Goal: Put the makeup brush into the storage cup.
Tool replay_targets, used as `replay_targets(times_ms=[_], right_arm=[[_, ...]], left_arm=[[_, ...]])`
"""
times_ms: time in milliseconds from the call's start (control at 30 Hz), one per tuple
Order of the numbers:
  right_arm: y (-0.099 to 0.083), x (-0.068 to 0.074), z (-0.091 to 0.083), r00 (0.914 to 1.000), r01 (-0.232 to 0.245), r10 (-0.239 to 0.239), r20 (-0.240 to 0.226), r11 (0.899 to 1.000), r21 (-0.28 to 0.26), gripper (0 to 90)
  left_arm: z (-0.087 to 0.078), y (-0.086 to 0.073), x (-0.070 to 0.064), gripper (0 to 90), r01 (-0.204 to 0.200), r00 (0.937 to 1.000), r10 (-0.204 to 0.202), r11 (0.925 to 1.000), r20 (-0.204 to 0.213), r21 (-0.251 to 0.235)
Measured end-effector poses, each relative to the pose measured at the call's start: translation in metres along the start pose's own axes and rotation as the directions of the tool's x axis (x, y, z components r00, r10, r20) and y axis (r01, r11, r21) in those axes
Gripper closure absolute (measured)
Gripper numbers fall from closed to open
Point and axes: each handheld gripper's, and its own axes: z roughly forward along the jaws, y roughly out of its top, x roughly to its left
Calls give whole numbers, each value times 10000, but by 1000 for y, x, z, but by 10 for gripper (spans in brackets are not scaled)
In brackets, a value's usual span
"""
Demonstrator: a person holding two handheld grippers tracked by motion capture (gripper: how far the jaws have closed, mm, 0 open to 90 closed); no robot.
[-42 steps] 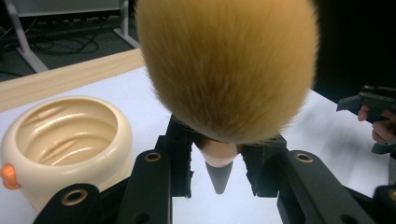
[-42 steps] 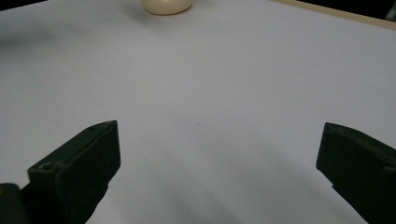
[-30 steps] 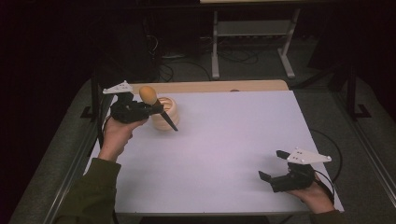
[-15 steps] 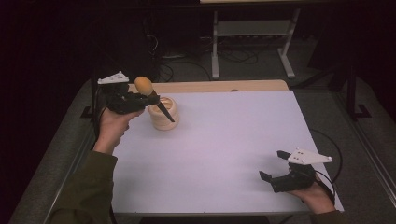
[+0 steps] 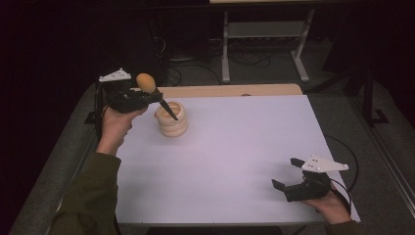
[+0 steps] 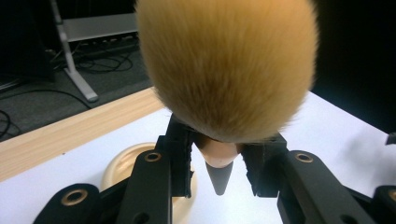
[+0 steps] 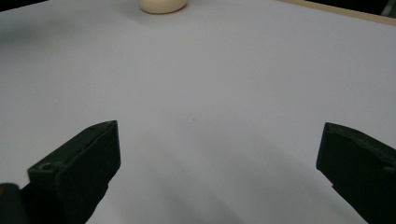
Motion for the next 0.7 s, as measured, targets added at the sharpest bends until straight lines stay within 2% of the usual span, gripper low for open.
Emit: replay_targets(times_ms=[333, 500, 700], right_arm=[[-1, -1, 0, 10000, -64, 64, -26, 10000, -4, 0], [-1, 0, 0, 10000, -55, 56, -42, 10000, 20, 0], [-1, 0, 0, 10000, -85, 85, -44, 10000, 21, 0]], left_arm=[[6, -3, 14, 653, 39, 9983, -40, 10000, -578, -18], [8, -5, 21, 653, -27, 9957, 22, 10000, -931, -48], [12, -10, 27, 653, 92, 9931, -93, 10000, -1166, -13]])
